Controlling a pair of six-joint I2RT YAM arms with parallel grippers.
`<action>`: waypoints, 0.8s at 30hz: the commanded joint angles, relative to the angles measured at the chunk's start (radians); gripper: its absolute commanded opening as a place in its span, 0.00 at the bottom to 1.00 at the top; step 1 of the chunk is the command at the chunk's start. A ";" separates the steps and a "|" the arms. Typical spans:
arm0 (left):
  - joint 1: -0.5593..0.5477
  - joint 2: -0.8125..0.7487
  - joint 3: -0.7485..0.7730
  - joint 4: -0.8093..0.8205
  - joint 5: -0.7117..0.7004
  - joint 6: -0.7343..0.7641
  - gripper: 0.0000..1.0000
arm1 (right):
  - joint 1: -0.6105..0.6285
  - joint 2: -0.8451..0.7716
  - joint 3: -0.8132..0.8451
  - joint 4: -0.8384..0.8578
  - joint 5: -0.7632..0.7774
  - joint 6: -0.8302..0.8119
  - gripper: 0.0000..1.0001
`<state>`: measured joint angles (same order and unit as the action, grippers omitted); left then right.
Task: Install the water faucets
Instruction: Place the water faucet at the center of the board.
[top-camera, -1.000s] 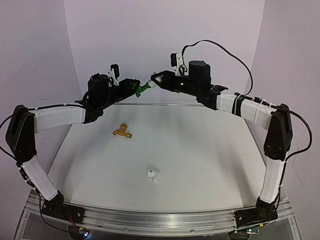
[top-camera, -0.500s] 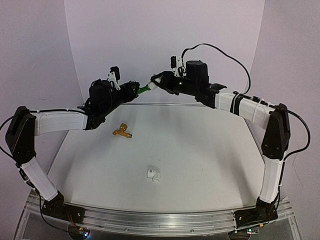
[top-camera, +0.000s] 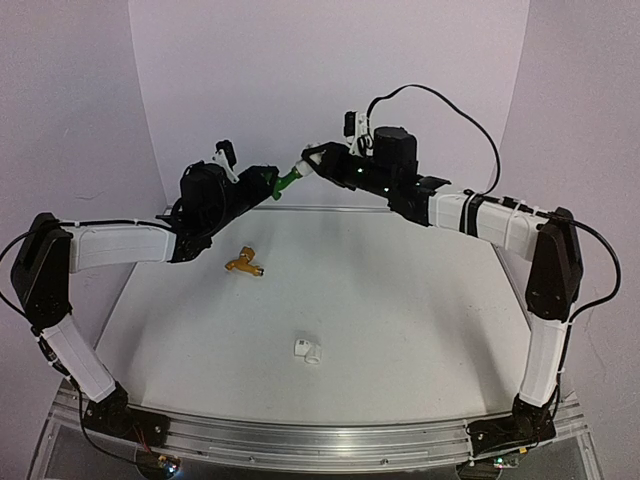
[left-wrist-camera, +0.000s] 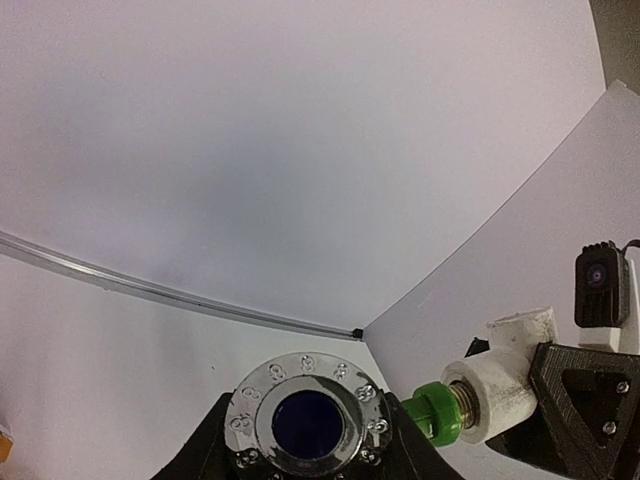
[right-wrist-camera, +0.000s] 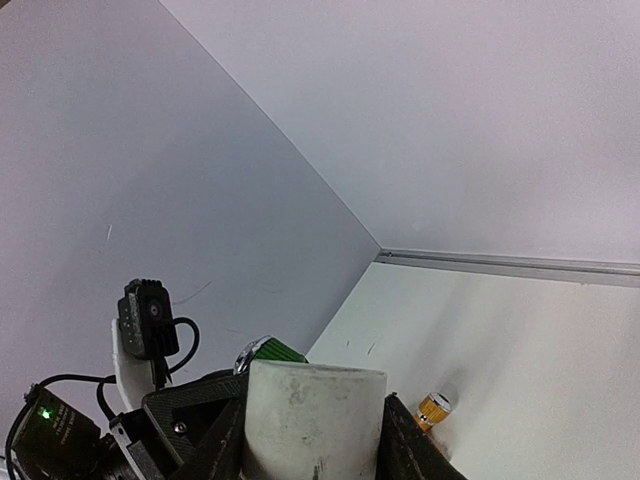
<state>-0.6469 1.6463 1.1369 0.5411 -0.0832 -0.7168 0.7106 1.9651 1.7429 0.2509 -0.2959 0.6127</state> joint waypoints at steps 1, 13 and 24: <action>-0.090 -0.070 0.023 0.138 0.167 -0.150 0.00 | 0.040 0.010 -0.001 0.028 0.067 -0.017 0.00; -0.091 -0.064 0.025 0.138 0.166 -0.065 0.00 | 0.059 0.032 0.095 -0.123 0.111 -0.078 0.00; 0.076 -0.091 -0.047 -0.113 0.478 -0.283 0.00 | 0.030 -0.056 0.070 -0.133 -0.089 -0.444 0.00</action>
<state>-0.6166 1.6344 1.1228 0.4469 0.0230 -0.8878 0.7465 1.9648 1.8047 0.0931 -0.2457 0.3650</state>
